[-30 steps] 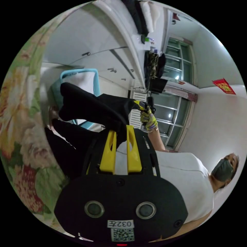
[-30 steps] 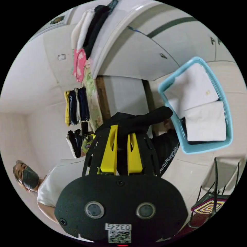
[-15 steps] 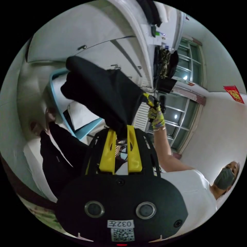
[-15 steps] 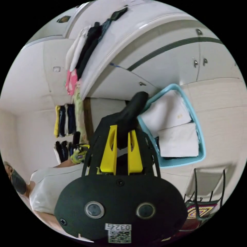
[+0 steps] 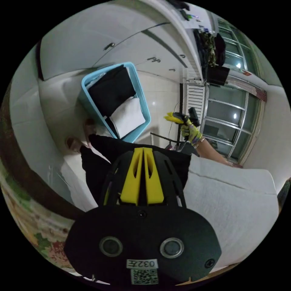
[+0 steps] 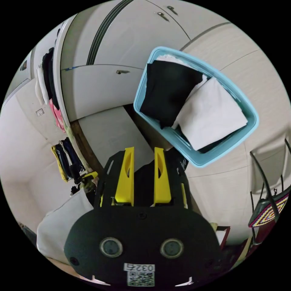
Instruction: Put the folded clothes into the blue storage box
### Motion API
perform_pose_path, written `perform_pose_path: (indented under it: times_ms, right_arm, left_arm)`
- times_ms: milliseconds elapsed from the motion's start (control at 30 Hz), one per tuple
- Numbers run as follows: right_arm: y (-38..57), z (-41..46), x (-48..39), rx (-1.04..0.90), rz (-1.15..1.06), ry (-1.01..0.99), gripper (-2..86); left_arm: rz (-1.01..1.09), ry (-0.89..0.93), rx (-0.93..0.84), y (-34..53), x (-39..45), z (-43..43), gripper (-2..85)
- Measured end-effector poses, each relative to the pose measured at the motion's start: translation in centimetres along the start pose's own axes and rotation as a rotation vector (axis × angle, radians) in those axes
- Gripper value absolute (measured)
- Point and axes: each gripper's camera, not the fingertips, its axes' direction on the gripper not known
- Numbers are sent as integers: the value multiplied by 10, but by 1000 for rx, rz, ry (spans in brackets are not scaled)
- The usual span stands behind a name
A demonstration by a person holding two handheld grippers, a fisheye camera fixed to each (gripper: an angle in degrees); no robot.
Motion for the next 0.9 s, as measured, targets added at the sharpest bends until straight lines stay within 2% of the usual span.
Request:
perform_pose_path:
  times_ms: [100,300,667,900]
  right_arm:
    - [4,14,-8,-29,-25,-35,97]
    - [-12,22,-55,-80,-201,-84,86]
    - [2,41,-144,-179,-600,-301,83]
    - [25,83,-165,-316,-694,-323,84]
  left_arm:
    - [30,7,142,17,13,-14,-9]
    - [24,107,566,74,23,-46,-9]
    - [-181,1,1226,262,27,-61,-10]
    - [-289,-111,1504,353,45,-30,10]
